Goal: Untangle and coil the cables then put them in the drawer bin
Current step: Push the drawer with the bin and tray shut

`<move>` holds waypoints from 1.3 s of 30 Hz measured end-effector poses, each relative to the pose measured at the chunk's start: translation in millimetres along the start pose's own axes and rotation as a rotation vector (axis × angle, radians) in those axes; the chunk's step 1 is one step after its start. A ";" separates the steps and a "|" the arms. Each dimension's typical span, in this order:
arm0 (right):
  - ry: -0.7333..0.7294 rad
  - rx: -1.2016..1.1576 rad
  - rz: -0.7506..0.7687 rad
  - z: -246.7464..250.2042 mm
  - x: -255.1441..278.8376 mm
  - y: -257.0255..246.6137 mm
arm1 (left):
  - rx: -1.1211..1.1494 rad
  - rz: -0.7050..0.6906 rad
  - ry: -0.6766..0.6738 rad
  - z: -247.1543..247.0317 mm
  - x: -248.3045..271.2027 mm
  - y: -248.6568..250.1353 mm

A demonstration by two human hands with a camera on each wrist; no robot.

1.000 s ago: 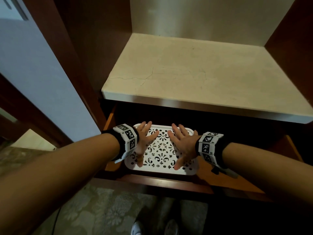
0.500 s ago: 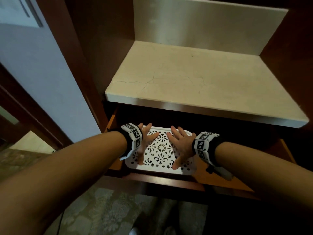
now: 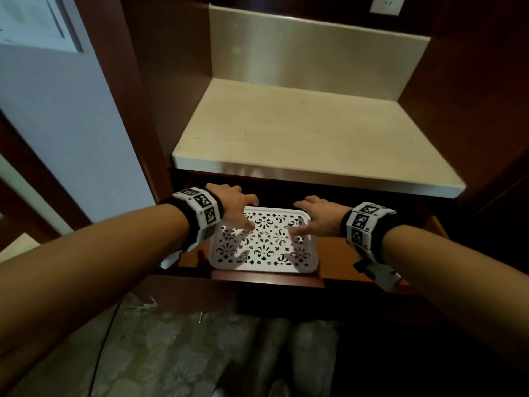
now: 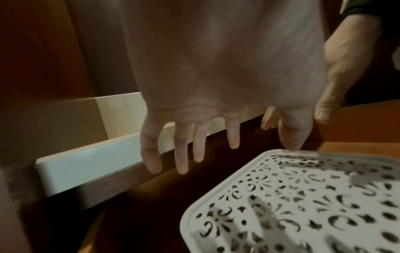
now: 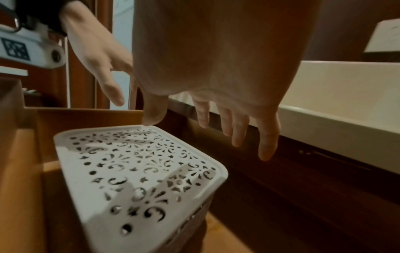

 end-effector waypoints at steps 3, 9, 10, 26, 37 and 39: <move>0.011 -0.041 -0.020 -4.3 17.7 6.8 | 0.045 -0.019 0.058 7.3 14.0 6.4; 0.037 -0.118 -0.012 -27.6 43.1 7.8 | 0.098 -0.001 0.163 0.4 44.0 25.8; 0.049 -0.107 -0.008 -33.4 46.1 7.0 | 0.114 0.009 0.179 -3.2 48.2 30.7; 0.290 0.015 0.042 -88.7 86.8 22.9 | 0.365 0.152 0.142 -76.6 69.0 75.2; 0.449 0.072 0.088 -72.8 68.7 25.7 | 0.306 0.244 0.273 -62.3 51.4 65.3; 0.451 0.071 0.074 -69.1 62.0 27.7 | 0.306 0.247 0.269 -60.3 45.6 62.6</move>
Point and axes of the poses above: each hand's wrist, its own x-axis away from the middle knuckle, its own z-axis out of the back of the hand, y = z × x, the point moved 9 cm from there along -x, towards the middle knuckle, and after that the axes turned 9 degrees about -x, right-handed, at the moved point
